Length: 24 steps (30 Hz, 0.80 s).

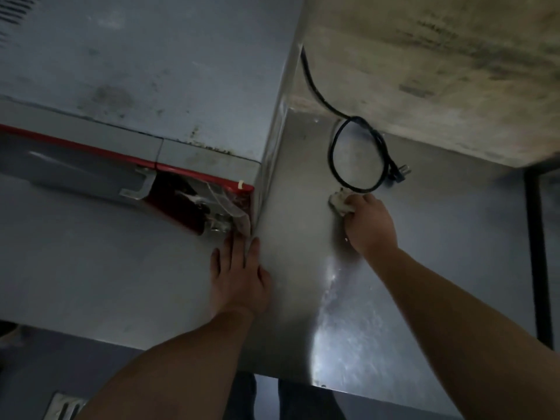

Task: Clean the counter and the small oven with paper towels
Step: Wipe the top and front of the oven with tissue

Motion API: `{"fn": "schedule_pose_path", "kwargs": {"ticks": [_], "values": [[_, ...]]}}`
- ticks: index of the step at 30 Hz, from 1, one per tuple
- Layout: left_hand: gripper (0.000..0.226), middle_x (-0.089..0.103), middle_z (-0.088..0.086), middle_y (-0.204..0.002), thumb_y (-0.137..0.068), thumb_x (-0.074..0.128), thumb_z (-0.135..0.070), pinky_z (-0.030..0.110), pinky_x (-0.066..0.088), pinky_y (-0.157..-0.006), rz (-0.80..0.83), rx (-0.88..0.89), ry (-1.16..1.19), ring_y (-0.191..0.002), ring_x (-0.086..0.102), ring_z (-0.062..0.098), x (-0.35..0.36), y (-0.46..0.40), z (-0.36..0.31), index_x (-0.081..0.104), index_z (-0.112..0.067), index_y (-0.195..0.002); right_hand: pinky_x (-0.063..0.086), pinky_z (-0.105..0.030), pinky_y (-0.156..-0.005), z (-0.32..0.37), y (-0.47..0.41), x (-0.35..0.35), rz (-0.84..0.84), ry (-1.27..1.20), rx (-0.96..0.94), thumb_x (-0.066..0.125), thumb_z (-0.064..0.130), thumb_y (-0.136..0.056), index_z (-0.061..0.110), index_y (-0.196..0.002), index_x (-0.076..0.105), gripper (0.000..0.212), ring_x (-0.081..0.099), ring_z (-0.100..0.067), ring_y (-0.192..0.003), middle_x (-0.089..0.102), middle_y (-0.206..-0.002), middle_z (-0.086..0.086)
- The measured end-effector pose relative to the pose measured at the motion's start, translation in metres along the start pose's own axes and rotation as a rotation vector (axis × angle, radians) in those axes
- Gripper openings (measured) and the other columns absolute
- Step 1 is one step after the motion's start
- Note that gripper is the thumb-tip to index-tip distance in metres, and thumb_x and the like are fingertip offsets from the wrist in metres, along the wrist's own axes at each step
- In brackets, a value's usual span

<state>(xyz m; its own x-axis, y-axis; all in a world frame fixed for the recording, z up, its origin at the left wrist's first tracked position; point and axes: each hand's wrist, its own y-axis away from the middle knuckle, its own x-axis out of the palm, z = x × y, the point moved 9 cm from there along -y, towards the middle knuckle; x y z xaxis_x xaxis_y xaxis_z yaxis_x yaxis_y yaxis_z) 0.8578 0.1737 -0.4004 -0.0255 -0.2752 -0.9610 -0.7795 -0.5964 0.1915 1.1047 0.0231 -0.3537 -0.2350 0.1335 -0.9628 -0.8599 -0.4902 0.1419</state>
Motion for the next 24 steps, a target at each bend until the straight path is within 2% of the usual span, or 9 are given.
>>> {"fn": "schedule_pose_path", "kwargs": {"ticks": [2,7,11,16,19,22,24], "values": [[0.066,0.033,0.014,-0.158,-0.088,0.036,-0.040,0.054,0.019,-0.120,-0.002,0.002,0.003,-0.148,0.023,0.034,-0.001,0.000,0.000,0.042,-0.021,-0.151,0.046,-0.041,-0.083,-0.007,0.021,0.002,-0.039,0.008,0.031,0.054,0.012,-0.087,0.009,-0.124,0.061,0.038,0.052,-0.039,-0.102,0.058,-0.114,-0.018],[0.066,0.036,0.015,-0.157,-0.087,0.037,-0.038,0.055,0.019,-0.120,-0.024,0.010,0.026,-0.146,0.025,0.035,-0.005,0.001,0.000,0.044,-0.019,-0.150,0.048,-0.041,-0.080,-0.007,0.090,0.014,-0.118,-0.080,0.246,0.057,0.017,-0.082,0.008,-0.123,0.062,0.042,0.053,-0.039,-0.096,0.059,-0.108,-0.018],[0.065,0.037,0.015,-0.156,-0.086,0.044,-0.036,0.055,0.019,-0.119,-0.019,0.020,0.050,-0.145,0.026,0.036,-0.004,0.000,0.000,0.045,-0.019,-0.148,0.050,-0.040,-0.077,0.022,0.134,0.023,-0.129,-0.131,0.244,0.050,0.022,-0.077,0.012,-0.116,0.067,0.044,0.054,-0.038,-0.092,0.061,-0.104,-0.016],[0.063,0.039,0.015,-0.153,-0.086,0.043,-0.035,0.054,0.018,-0.118,-0.013,0.037,0.078,-0.143,0.031,0.039,-0.006,0.001,0.000,0.048,-0.017,-0.146,0.050,-0.036,-0.082,0.049,0.163,0.038,0.041,-0.106,0.115,0.056,0.015,-0.085,0.017,-0.120,0.067,0.037,0.053,-0.029,-0.102,0.060,-0.115,-0.008],[0.063,0.044,0.016,-0.151,-0.084,0.041,-0.034,0.055,0.019,-0.116,-0.024,0.042,0.107,-0.140,0.036,0.040,-0.013,0.000,-0.001,0.052,-0.016,-0.143,0.048,-0.028,-0.086,0.056,0.182,0.047,0.184,-0.050,-0.002,0.064,0.022,-0.086,0.025,-0.124,0.065,0.038,0.052,-0.022,-0.107,0.058,-0.121,0.000],[0.063,0.045,0.016,-0.150,-0.082,0.046,-0.032,0.056,0.022,-0.115,-0.010,0.056,0.111,-0.140,0.037,0.040,-0.017,0.001,-0.002,0.053,-0.015,-0.143,0.045,-0.023,-0.079,0.057,0.204,0.056,0.300,-0.036,-0.074,0.061,0.019,-0.085,0.032,-0.124,0.062,0.040,0.052,-0.020,-0.103,0.055,-0.118,0.006],[0.064,0.045,0.016,-0.149,-0.081,0.048,-0.033,0.056,0.024,-0.115,0.003,0.055,0.118,-0.139,0.037,0.040,-0.019,0.000,-0.003,0.054,-0.015,-0.142,0.045,-0.025,-0.073,0.057,0.214,0.059,0.334,-0.028,-0.073,0.059,0.015,-0.078,0.036,-0.125,0.059,0.052,0.053,-0.020,-0.097,0.053,-0.111,0.007]]}}
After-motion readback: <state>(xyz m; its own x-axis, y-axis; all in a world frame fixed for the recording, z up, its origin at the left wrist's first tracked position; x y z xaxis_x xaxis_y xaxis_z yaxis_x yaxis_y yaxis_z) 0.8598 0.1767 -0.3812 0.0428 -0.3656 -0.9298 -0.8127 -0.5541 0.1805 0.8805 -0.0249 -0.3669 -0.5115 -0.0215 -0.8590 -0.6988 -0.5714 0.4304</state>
